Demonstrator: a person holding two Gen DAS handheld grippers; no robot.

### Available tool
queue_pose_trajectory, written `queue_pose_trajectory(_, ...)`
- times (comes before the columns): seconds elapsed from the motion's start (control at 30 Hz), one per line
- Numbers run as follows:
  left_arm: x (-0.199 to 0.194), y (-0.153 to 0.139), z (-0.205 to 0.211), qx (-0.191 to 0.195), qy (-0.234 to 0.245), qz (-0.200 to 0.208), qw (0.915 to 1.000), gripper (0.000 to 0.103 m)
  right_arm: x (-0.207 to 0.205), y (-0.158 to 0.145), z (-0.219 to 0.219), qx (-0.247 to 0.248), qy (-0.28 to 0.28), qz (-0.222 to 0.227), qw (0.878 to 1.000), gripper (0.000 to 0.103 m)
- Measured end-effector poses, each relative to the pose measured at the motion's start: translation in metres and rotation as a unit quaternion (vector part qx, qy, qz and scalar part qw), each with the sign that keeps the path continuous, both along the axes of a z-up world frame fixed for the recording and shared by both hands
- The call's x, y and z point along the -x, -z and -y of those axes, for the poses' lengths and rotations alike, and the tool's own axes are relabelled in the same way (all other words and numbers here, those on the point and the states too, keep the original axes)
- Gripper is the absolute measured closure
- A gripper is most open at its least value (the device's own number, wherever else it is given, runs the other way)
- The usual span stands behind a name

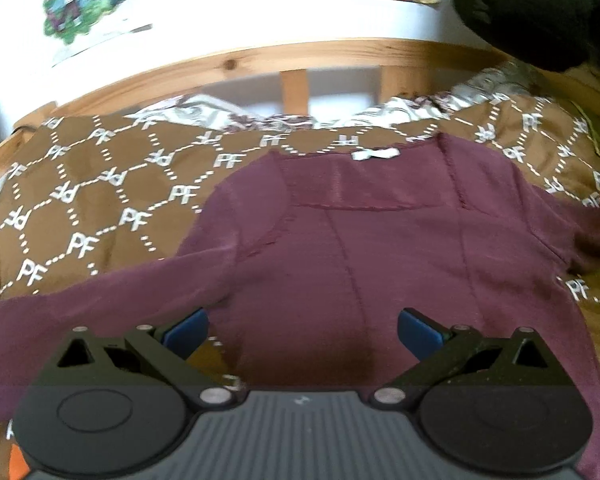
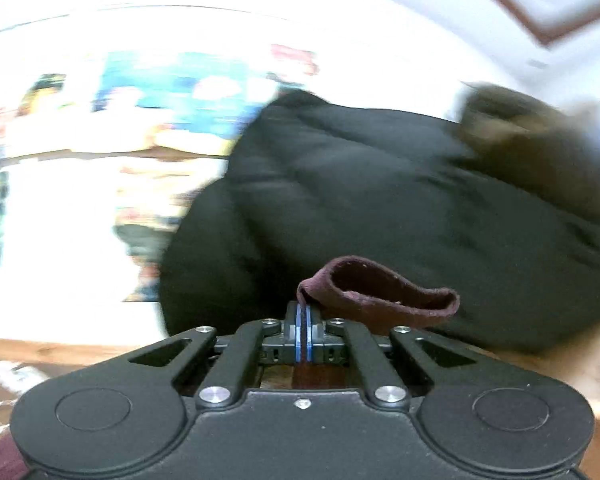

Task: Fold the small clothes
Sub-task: 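Carry the grasped sleeve across the sweater body with the right gripper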

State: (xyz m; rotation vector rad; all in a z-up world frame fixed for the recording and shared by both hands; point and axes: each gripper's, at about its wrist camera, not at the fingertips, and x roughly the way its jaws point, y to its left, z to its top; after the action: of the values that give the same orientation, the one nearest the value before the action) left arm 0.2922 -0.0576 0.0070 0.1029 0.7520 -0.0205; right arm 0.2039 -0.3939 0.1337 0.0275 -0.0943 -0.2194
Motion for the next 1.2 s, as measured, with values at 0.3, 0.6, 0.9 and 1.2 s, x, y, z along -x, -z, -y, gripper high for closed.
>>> queue_pose_trajectory(0.3, -0.004, -0.005, -0.057, 0.023, -0.076, 0.009, 0.9968, 0.0, -0.028, 0.021, -0.121, 0.093, -0.246, -0.074, 0.962, 0.102)
queue_pose_trajectory(0.6, -0.004, 0.01, -0.094, 0.036, -0.111, -0.004, 0.9932, 0.0, 0.0, 0.117, -0.221, 0.161, -0.399, -0.241, 0.87, 0.102)
queue_pose_trajectory(0.9, 0.002, 0.015, -0.099, 0.092, -0.066, 0.014, 0.9935, 0.0, 0.032, 0.157, -0.226, 0.128, -0.425, -0.324, 0.836, 0.094)
queue_pose_trajectory(1.2, 0.019, 0.04, -0.072, 0.094, -0.001, -0.025, 0.9952, 0.0, 0.036, 0.143, -0.155, 0.055, -0.31, -0.346, 0.884, 0.036)
